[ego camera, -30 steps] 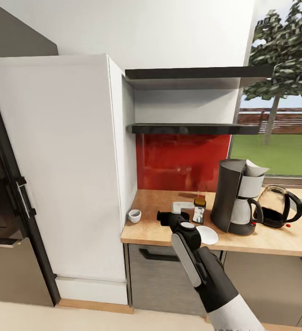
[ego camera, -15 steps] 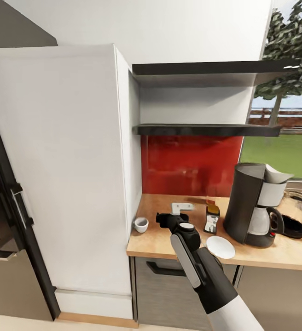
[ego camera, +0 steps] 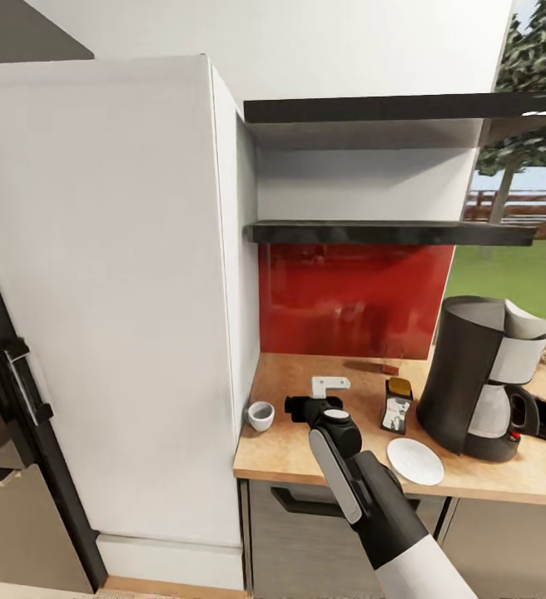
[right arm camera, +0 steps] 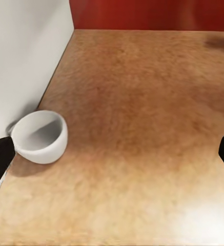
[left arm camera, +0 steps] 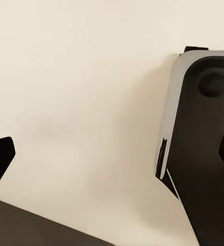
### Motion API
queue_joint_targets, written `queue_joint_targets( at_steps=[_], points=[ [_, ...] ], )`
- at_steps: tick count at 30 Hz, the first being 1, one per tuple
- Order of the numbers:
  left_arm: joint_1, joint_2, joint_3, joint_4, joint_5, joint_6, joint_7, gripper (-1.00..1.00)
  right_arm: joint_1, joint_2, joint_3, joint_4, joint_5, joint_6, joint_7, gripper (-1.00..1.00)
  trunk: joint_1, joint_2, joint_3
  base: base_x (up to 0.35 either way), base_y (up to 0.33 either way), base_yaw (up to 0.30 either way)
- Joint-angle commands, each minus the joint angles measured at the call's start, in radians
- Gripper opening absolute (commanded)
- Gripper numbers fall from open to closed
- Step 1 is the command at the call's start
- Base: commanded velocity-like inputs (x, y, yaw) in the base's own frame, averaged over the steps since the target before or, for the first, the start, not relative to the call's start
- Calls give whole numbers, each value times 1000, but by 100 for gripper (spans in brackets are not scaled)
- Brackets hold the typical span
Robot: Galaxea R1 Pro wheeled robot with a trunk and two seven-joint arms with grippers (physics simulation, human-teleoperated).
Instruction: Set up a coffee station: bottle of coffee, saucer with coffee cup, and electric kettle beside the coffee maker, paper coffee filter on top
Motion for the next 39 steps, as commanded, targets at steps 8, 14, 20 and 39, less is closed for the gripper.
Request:
queue_joint_targets(
  at_steps=[8,14,20,39],
  points=[
    [0,-2,-8,-1,8,-3,2,100,2,0,2,45,-11,1,-10,100,0,-1,-13,0,0,0],
    [0,0,-8,-1,8,-2,1,100,4,1,3,93,-24,1,-10,100,0,-1,-23,101,48,0],
    [0,-1,-8,-1,8,-3,1,100,4,1,3,102,-31,1,-10,100,0,-1,-32,259,165,0],
    [0,0,-8,6,8,-3,2,100,4,0,2,131,-28,3,-10,100,0,-1,-41,137,70,0]
  ],
)
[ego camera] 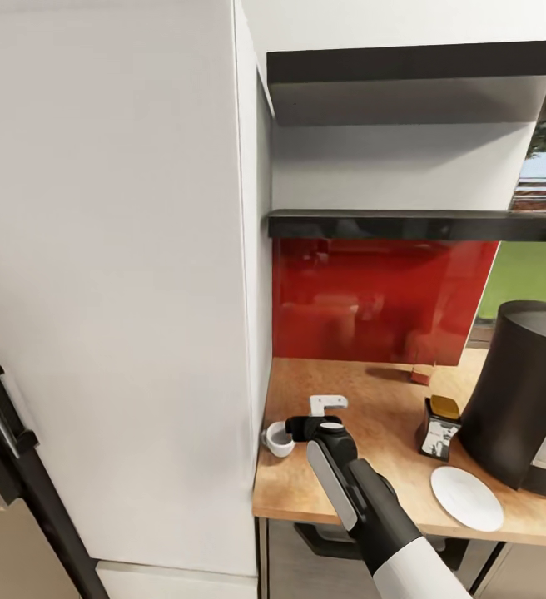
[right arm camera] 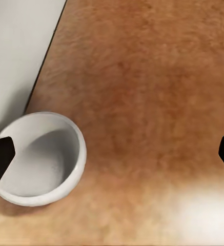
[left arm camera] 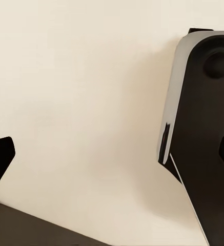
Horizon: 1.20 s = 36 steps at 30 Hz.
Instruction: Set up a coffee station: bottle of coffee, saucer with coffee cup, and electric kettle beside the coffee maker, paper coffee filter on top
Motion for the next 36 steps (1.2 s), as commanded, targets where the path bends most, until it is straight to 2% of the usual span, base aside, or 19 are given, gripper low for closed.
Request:
queue_joint_targets(
  at_steps=[1,8,36],
  points=[
    [0,0,-8,-1,10,-2,2,100,-1,0,2,6,-11,1,-10,100,1,0,0,224,0,0],
    [0,-1,-8,2,10,-2,2,100,-1,0,2,92,-13,-1,-10,100,1,0,0,214,0,0],
    [2,0,-8,4,11,-2,2,100,-1,1,2,189,-13,-1,-9,100,1,0,0,23,33,0]
  ],
)
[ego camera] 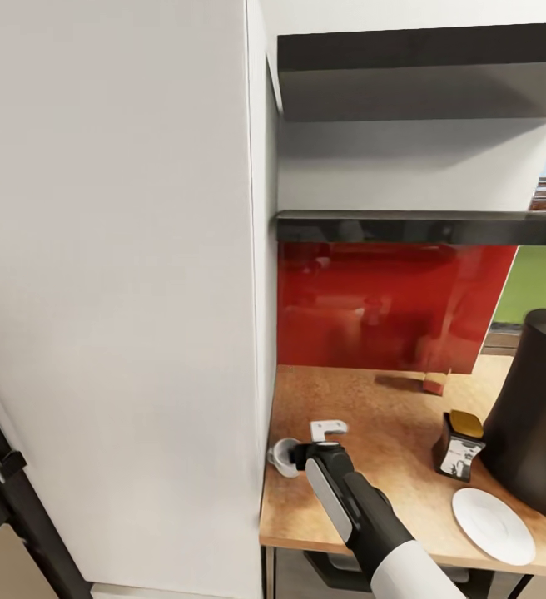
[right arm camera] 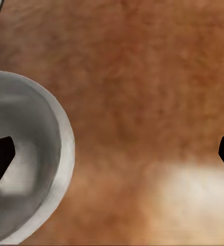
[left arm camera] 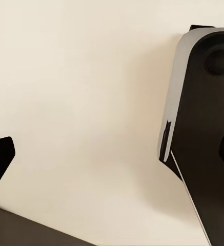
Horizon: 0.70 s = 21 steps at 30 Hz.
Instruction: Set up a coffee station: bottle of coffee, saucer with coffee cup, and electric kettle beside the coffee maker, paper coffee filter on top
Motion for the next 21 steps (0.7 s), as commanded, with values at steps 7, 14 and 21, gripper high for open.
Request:
queue_joint_targets(
  at_steps=[7,14,21],
  points=[
    [1,0,-8,-1,10,-2,3,100,-1,0,3,1,-10,1,-10,100,1,-1,0,35,55,0],
    [1,2,-8,-1,10,-2,3,100,-1,-1,3,6,-9,1,-10,100,1,-1,0,3,4,0],
    [1,1,-8,-1,10,-1,3,100,-1,0,3,76,-12,1,-9,100,1,-1,0,0,0,0]
  ],
)
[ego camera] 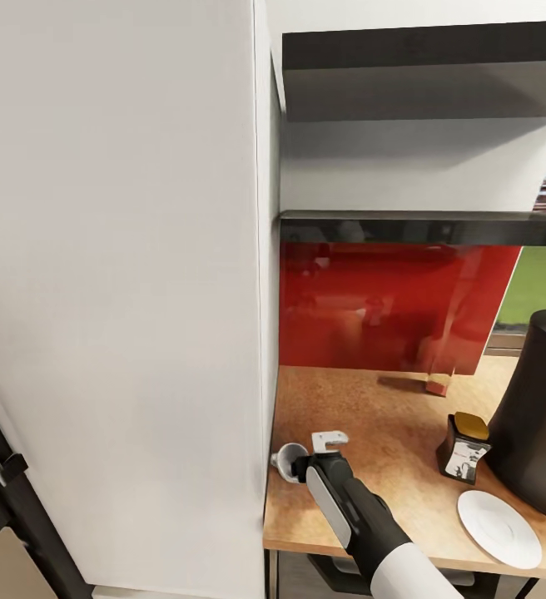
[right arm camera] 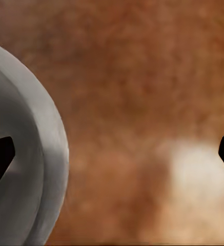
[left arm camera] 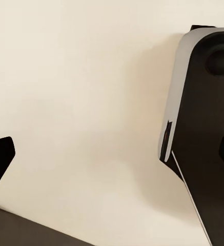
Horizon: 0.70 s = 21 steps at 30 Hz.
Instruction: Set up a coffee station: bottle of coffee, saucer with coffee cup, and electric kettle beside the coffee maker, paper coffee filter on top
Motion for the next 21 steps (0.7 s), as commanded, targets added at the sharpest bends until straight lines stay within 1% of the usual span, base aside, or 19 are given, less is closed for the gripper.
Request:
queue_joint_targets(
  at_steps=[1,6,7,21],
  points=[
    [1,0,-8,-1,10,-2,2,100,0,0,3,1,-10,2,-10,100,0,-1,0,0,0,0],
    [1,0,-8,0,10,-1,2,100,0,0,3,4,-11,2,-10,100,0,-1,0,0,0,0],
    [1,-1,-8,0,10,-1,2,100,0,0,3,4,-11,2,-10,-100,0,-1,0,0,0,0],
    [1,0,-8,0,10,-2,1,100,0,1,5,0,-11,1,-10,-100,0,-1,0,0,0,0]
  ],
)
